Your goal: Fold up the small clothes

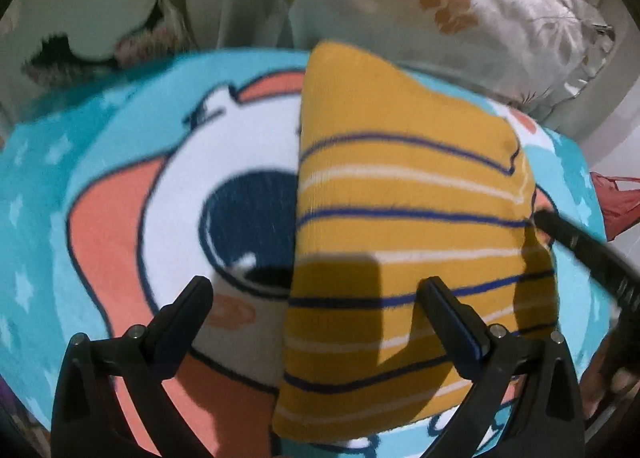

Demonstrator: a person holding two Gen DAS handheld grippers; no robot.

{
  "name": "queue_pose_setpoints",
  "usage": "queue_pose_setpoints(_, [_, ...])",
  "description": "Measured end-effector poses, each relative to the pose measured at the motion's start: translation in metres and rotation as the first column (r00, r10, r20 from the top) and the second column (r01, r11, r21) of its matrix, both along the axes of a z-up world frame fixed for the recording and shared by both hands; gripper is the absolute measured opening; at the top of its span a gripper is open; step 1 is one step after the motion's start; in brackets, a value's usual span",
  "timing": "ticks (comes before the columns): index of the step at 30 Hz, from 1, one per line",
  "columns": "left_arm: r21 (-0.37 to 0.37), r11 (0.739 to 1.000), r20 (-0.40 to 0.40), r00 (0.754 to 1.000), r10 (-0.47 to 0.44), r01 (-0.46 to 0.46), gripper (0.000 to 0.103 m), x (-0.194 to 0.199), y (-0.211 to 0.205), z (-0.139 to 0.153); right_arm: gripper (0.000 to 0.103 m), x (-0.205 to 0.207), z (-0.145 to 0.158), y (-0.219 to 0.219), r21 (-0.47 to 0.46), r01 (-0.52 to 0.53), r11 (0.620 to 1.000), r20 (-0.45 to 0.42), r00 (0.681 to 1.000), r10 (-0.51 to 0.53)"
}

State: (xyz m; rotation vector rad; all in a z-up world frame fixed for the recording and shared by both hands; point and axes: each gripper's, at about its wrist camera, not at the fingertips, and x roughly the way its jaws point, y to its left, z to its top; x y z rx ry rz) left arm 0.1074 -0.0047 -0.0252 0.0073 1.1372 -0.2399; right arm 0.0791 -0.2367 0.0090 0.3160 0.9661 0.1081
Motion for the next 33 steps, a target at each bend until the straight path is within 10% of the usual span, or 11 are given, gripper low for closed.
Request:
queue_pose_setpoints(6, [-0.024,0.999,0.032,0.999,0.044,-0.043,0.103,0.042,-0.011,0.01,0.039,0.059,-0.014,0.0,-0.003,0.004,1.0,-0.053,0.999,-0.004])
queue_pose_setpoints(11, [-0.056,0.997,-0.126,0.991,0.037,-0.045,0.103,0.076,-0.017,-0.013,0.044,0.079,-0.034,-0.005,0.048,0.001,0.999,-0.119,0.993,0.005])
queue_pose_setpoints(15, [-0.082,0.995,-0.02,0.998,0.053,-0.054,0.103,0.092,-0.016,0.018,0.044,0.077,-0.015,-0.013,0.015,0.025,1.0,-0.034,0.999,-0.025])
queue_pose_setpoints(20, [0.071,0.996,-0.118,0.991,0.057,-0.049,0.103,0.127,-0.035,-0.013,0.048,0.099,-0.041,-0.01,0.013,0.056,0.998,-0.1,0.993,-0.054])
queue_pose_setpoints(33, [0.065,0.988,0.2,0.972,0.124,-0.14,0.103,0.056,-0.003,0.044,0.056,0.051,-0.016,0.003,-0.212,0.01,0.977,-0.095,0.995,-0.031])
